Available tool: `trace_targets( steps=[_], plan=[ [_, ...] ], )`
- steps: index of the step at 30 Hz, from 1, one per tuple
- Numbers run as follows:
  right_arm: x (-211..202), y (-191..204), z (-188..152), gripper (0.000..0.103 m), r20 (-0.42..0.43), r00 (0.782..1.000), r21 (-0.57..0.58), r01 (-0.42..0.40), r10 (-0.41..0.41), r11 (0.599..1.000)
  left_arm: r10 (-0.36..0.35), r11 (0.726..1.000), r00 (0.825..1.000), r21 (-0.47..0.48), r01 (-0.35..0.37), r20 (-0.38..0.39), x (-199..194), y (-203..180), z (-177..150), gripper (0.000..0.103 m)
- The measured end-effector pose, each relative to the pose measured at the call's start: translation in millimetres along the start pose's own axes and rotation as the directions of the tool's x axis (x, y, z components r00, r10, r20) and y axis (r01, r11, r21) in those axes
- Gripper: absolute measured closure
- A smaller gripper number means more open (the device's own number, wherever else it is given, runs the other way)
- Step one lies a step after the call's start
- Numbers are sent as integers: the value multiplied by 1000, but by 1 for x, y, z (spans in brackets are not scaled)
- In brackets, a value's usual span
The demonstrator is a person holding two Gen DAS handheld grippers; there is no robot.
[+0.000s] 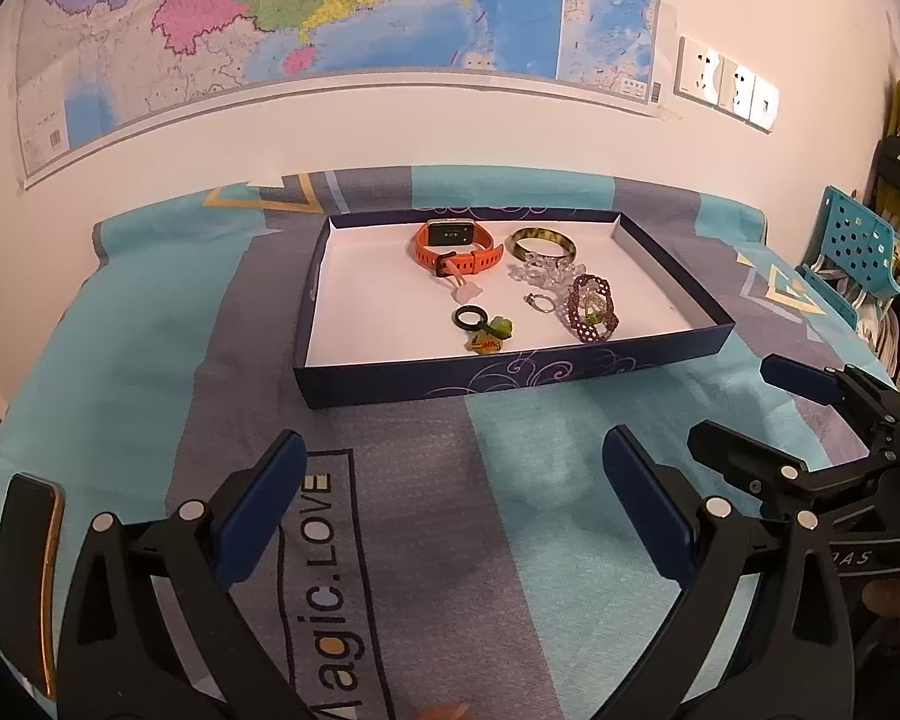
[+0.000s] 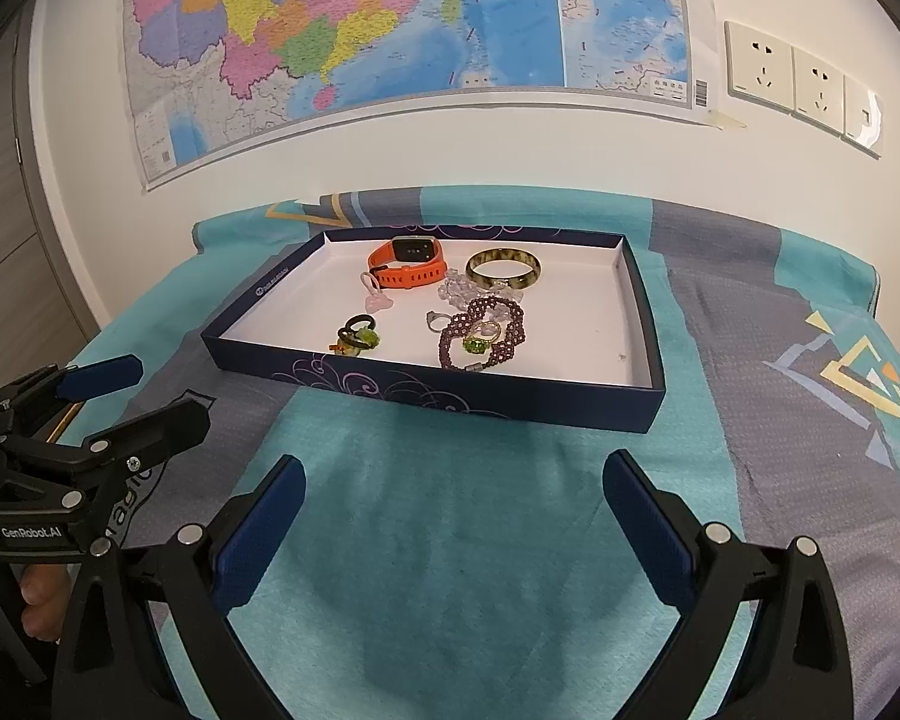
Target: Organize jewelry
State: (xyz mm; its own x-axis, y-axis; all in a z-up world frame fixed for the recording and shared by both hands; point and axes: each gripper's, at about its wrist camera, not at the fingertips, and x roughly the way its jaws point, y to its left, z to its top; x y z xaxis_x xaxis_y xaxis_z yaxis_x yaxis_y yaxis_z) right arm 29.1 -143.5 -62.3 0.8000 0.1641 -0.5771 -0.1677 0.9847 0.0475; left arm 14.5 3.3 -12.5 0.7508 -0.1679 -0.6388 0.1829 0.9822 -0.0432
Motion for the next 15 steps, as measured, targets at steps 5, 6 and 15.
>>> trace_targets(
  steps=[5, 6, 15],
  plan=[
    [0, -1, 0, 7, -1, 1000, -1, 2, -2, 1000, 0, 1000, 1000, -2, 0, -8, 1, 0, -1, 6],
    [0, -1, 0, 7, -2, 1000, -1, 3, -3, 1000, 0, 1000, 1000, -2, 0, -11, 1, 0, -1, 6],
    [1, -2, 0, 7, -4, 1000, -2, 5, -5, 1000, -5, 1000, 1000, 4, 5, -28, 5, -1, -4, 6]
  ],
)
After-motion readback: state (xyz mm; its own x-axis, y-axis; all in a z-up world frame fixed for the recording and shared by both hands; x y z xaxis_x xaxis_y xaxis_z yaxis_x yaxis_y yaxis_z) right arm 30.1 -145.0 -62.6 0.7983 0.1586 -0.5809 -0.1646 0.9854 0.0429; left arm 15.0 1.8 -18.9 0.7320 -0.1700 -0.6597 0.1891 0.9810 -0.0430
